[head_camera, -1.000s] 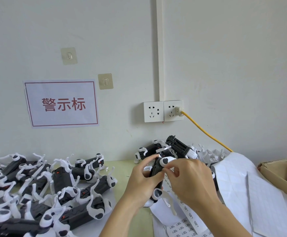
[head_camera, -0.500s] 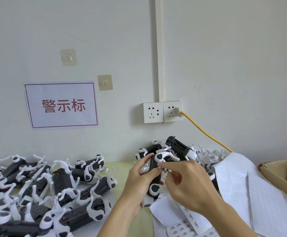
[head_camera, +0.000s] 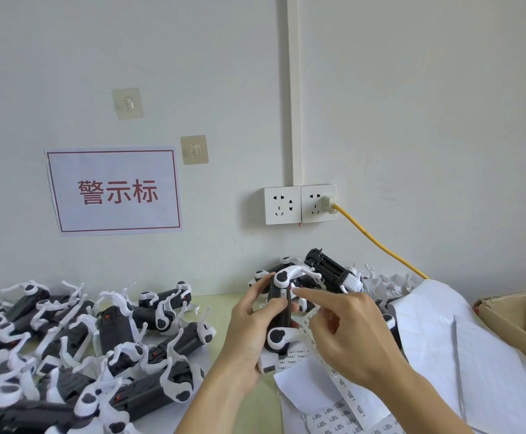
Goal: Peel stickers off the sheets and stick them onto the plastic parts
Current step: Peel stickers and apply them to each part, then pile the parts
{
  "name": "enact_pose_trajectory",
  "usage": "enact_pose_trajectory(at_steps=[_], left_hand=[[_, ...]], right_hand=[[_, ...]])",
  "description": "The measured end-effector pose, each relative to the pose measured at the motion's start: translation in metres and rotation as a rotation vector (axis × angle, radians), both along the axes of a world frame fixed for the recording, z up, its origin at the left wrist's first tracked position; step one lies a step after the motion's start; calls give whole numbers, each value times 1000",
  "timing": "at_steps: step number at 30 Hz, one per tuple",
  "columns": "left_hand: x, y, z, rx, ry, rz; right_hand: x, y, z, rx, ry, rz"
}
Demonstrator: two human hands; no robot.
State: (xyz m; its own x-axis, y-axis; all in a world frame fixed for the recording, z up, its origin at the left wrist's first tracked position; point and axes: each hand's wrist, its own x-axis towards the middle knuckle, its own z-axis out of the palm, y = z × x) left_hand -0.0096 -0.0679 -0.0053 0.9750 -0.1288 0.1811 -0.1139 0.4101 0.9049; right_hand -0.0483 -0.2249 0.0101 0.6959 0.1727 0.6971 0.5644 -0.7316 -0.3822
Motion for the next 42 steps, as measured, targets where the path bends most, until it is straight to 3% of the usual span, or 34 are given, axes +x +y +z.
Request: enact_pose_trajectory(at_steps=[4,12,16,21,25,31,42], left_hand=[[0,-1,-1,-3,-30,-4],[3,-1,-8,40,-35,7],[3,-3,-10,48,-28,-10],[-1,-5,-5,53,-58,34],[-3,-8,-4,139,-105,70],[-7,-5,-2,223,-163,-8],[-8,-4,-2,166,-183,-145]], right_hand=[[0,2,-2,-78,59,58],[8,0,-4,42,50,109],[9,-2,-6,148,31,147],[14,1,-3,375,-102,10],[15,2,-4,379,91,7],[13,6,-8,513,396,280],[12,4,-3,646,257,291]])
